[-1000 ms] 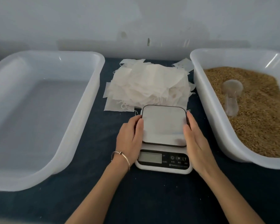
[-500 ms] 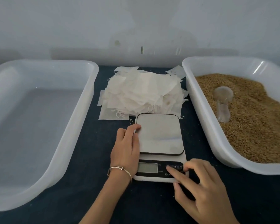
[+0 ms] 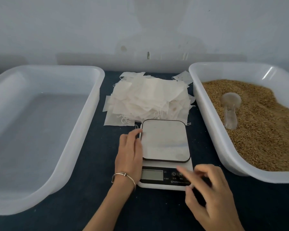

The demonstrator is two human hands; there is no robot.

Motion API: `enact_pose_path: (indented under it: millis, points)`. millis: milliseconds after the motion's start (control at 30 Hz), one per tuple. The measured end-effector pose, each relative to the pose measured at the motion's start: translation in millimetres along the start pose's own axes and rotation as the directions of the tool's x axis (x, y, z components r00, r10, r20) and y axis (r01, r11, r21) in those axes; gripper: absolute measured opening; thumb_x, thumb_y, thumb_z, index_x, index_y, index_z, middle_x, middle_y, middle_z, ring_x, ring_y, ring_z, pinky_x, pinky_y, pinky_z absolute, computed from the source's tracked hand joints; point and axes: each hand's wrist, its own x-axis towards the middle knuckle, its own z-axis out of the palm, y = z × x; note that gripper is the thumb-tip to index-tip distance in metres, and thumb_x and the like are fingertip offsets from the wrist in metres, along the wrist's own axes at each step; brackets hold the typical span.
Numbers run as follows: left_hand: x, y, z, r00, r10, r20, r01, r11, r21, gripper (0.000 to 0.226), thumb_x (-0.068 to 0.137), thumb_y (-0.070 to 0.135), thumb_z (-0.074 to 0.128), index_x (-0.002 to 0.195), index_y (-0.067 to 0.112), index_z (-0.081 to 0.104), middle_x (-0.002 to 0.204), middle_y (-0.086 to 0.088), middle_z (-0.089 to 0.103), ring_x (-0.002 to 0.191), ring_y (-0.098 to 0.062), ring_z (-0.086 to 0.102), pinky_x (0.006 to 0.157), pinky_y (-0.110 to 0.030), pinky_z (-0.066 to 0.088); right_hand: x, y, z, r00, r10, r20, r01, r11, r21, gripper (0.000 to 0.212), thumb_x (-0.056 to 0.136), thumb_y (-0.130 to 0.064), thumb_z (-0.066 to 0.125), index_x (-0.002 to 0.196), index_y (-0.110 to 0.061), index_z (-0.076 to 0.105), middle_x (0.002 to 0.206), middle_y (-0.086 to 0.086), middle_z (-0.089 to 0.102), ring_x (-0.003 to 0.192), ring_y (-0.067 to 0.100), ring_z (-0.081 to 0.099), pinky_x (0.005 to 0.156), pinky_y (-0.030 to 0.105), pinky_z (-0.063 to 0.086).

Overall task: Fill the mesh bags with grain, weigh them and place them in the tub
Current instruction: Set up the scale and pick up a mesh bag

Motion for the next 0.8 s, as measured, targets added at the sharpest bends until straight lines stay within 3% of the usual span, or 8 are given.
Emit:
enact_pose_path:
  millis: [100, 200, 233, 367, 433, 800]
  points:
    - [4.7, -1.3, -8.3, 0.976, -0.132, -0.17, 0.063, 0.93, -0.362, 0.023, 0.099, 0.022, 0.038, 0.113, 0.028, 0.055, 0.098, 0.005, 0.051, 0.079, 0.002, 0.052, 0.078, -0.015, 0.044, 0.2, 0.0, -0.9, 0.984, 0.175, -0.035, -0.17, 0.978, 0.118, 0.059, 0.084, -0.034, 0.049, 0.141, -0.022, 0.042, 0.113, -0.007, 0.05, 0.103, 0.009, 0.049, 0.09, 0.018, 0.037]
    - [9.8, -5.9, -12.6, 0.933, -0.281, -0.227, 0.128, 0.845, -0.52, 0.023, 0.103, 0.016, 0.037, 0.099, 0.028, 0.056, 0.089, 0.004, 0.055, 0.072, -0.002, 0.057, 0.071, -0.023, 0.048, 0.5, 1.3, 2.4, 0.933, 0.358, -0.024, -0.34, 0.902, 0.265, 0.06, 0.092, -0.033, 0.049, 0.147, -0.03, 0.025, 0.127, -0.008, 0.05, 0.121, 0.007, 0.045, 0.096, 0.027, 0.038]
    - [10.3, -6.4, -12.6, 0.928, -0.293, -0.228, 0.132, 0.834, -0.535, 0.023, 0.103, 0.015, 0.037, 0.097, 0.027, 0.056, 0.088, 0.003, 0.055, 0.071, -0.002, 0.058, 0.069, -0.022, 0.049, 0.3, 2.1, 2.9, 0.92, 0.392, -0.002, -0.374, 0.879, 0.297, 0.057, 0.096, -0.034, 0.047, 0.147, -0.034, 0.02, 0.131, -0.01, 0.049, 0.125, 0.004, 0.043, 0.099, 0.026, 0.036]
    - [10.2, -8.9, -11.5, 0.935, -0.276, -0.224, 0.119, 0.837, -0.534, 0.023, 0.103, 0.014, 0.037, 0.096, 0.025, 0.057, 0.088, 0.002, 0.057, 0.071, -0.003, 0.059, 0.066, -0.018, 0.05, -0.1, 2.9, 2.3, 0.878, 0.466, 0.114, -0.474, 0.806, 0.356, 0.068, 0.085, -0.045, 0.041, 0.147, -0.042, 0.013, 0.137, -0.021, 0.043, 0.125, -0.019, 0.031, 0.099, -0.001, 0.022]
    - [10.6, -9.9, -11.7, 0.939, -0.266, -0.219, 0.117, 0.844, -0.524, 0.023, 0.102, 0.014, 0.038, 0.096, 0.025, 0.057, 0.087, 0.002, 0.058, 0.071, -0.003, 0.059, 0.066, -0.017, 0.05, -0.7, 3.3, 3.4, 0.872, 0.468, 0.148, -0.487, 0.792, 0.368, 0.068, 0.086, -0.045, 0.04, 0.148, -0.04, 0.014, 0.139, -0.021, 0.043, 0.125, -0.022, 0.03, 0.098, -0.003, 0.021]
    - [8.6, -9.5, -9.8, 0.961, -0.203, -0.19, 0.096, 0.883, -0.459, 0.02, 0.101, 0.013, 0.041, 0.096, 0.027, 0.055, 0.09, 0.003, 0.059, 0.073, -0.001, 0.06, 0.068, -0.016, 0.05, -2.7, 3.9, 4.3, 0.866, 0.468, 0.174, -0.498, 0.781, 0.377, 0.066, 0.085, -0.048, 0.039, 0.147, -0.041, 0.017, 0.131, -0.027, 0.046, 0.124, -0.022, 0.033, 0.103, 0.024, 0.031]
